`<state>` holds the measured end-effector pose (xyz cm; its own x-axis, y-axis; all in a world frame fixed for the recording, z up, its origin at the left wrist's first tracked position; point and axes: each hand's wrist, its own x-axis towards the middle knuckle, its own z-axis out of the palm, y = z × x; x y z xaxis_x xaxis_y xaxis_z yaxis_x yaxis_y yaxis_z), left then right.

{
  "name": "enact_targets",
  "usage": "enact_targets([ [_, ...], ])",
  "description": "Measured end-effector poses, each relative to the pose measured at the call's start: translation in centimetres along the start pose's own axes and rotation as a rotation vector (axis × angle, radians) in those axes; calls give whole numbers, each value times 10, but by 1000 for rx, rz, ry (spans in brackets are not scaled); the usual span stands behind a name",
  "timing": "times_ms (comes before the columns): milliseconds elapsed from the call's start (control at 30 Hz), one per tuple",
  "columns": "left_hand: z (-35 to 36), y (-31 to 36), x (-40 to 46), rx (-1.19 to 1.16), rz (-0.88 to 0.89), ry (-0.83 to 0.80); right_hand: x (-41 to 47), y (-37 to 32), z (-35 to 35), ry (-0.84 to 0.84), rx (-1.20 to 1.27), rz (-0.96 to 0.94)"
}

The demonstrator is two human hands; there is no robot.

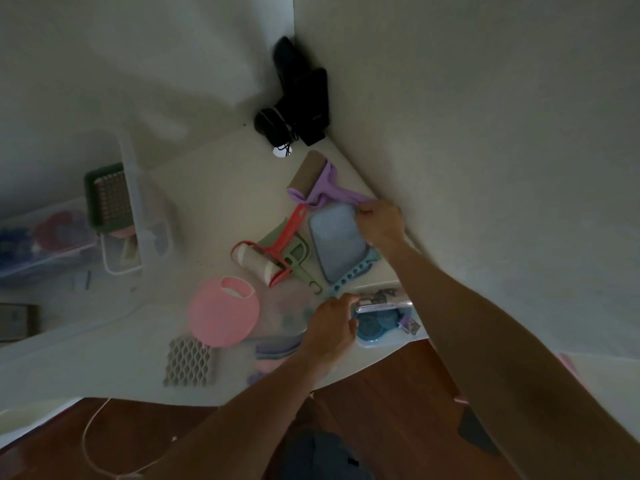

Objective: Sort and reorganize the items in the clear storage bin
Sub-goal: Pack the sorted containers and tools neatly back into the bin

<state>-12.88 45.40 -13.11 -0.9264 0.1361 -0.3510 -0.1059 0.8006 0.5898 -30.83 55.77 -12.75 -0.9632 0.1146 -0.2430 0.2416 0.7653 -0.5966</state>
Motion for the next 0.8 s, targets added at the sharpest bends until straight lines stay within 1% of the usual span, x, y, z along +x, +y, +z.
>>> enact_targets([
  [67,0,-1,0,-17,11,5,-4,-13,-19,33,136,-13],
  [100,-1,-1,-1,-24,19,12,-7,-18,-28,27,259,-3],
  [167,-4,-1,-2,-56,29,38,-19,-25,-51,-61,564,-3],
  [233,-7,-2,-6,-129,8,64,-38,-25,-78,-185,805,-46],
  [300,-6,-4,-12,-284,-66,78,-60,-17,-102,-290,988,-45],
  [333,-5,-4,-15,-393,-138,82,-72,-10,-112,-306,1012,-41],
  [367,-6,-4,-17,-534,-215,90,-83,1,-120,-290,961,-48],
  [433,-12,3,-18,-815,-397,108,-101,25,-130,-243,679,-84],
  [467,-15,7,-18,-928,-485,119,-107,41,-132,-278,553,-68],
  [500,-18,10,-19,-1004,-541,146,-111,57,-133,-360,482,-22],
  [533,-17,9,-18,-1019,-557,177,-115,70,-135,-457,466,30],
  [567,-15,10,-18,-1005,-542,207,-118,82,-137,-550,465,75],
  [600,-13,11,-19,-957,-503,239,-119,91,-138,-603,464,91],
  [667,-6,9,-17,-748,-401,264,-120,103,-136,-617,423,52],
  [733,0,9,-15,-482,-345,214,-119,109,-127,-558,396,-1],
  [800,9,9,-14,-334,-311,180,-117,115,-111,-409,295,-34],
])
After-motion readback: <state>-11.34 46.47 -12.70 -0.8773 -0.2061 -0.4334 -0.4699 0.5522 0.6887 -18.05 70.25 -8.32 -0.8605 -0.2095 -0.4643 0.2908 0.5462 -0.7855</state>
